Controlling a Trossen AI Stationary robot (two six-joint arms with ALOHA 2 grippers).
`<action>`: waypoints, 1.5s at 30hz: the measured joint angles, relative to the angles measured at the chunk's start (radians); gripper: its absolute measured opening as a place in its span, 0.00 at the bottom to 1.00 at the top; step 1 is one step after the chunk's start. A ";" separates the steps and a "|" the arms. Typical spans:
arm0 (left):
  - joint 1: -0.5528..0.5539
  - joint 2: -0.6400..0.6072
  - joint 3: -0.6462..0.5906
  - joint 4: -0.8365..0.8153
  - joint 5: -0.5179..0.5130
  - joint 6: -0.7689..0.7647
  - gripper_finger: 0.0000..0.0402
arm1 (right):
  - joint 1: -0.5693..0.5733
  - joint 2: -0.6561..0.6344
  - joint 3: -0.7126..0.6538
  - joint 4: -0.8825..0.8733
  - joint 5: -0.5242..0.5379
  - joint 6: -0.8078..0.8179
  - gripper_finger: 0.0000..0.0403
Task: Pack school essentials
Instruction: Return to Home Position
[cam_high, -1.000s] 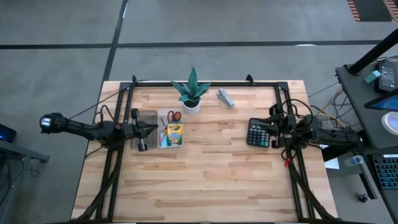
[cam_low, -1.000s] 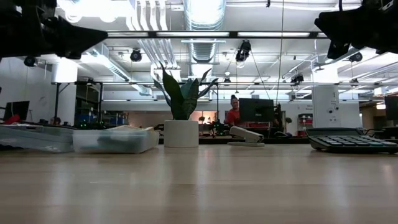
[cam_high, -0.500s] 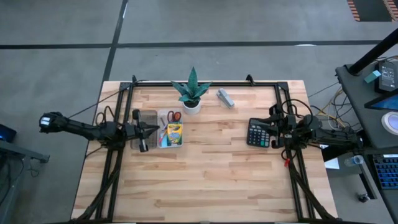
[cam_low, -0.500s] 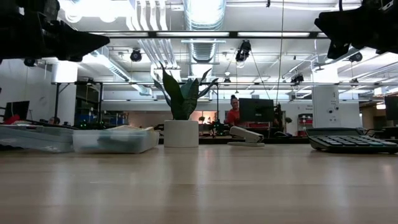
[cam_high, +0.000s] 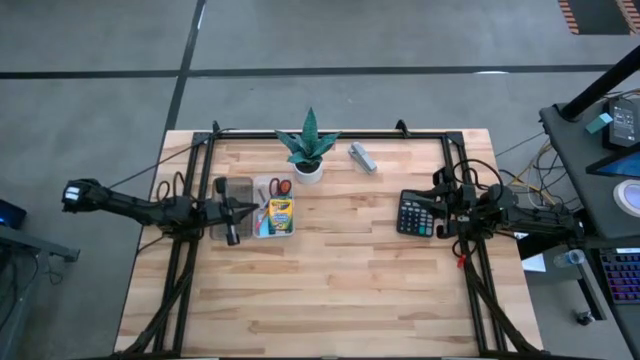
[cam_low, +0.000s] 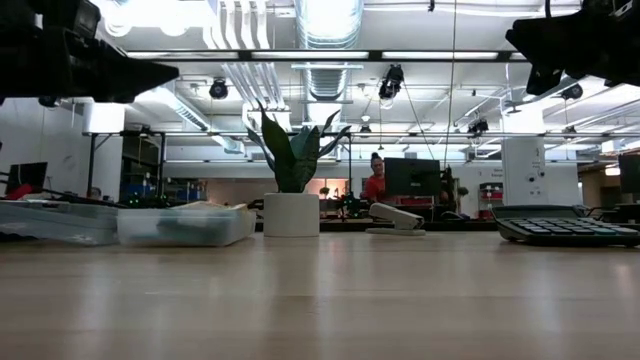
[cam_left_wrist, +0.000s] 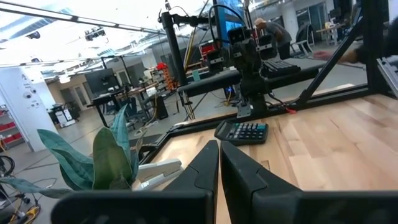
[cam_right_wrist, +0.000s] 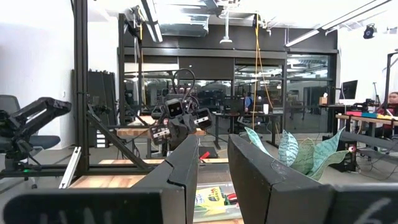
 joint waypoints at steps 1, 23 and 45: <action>0.000 0.003 0.000 0.000 0.000 0.000 0.00 | 0.000 0.000 0.000 0.000 0.000 0.000 0.19; 0.000 0.123 0.000 0.000 0.000 0.000 0.00 | 0.000 0.000 0.000 -0.001 0.000 0.000 0.19; 0.000 0.371 0.000 0.000 0.000 0.000 0.00 | 0.000 0.000 0.000 -0.002 0.000 0.000 0.19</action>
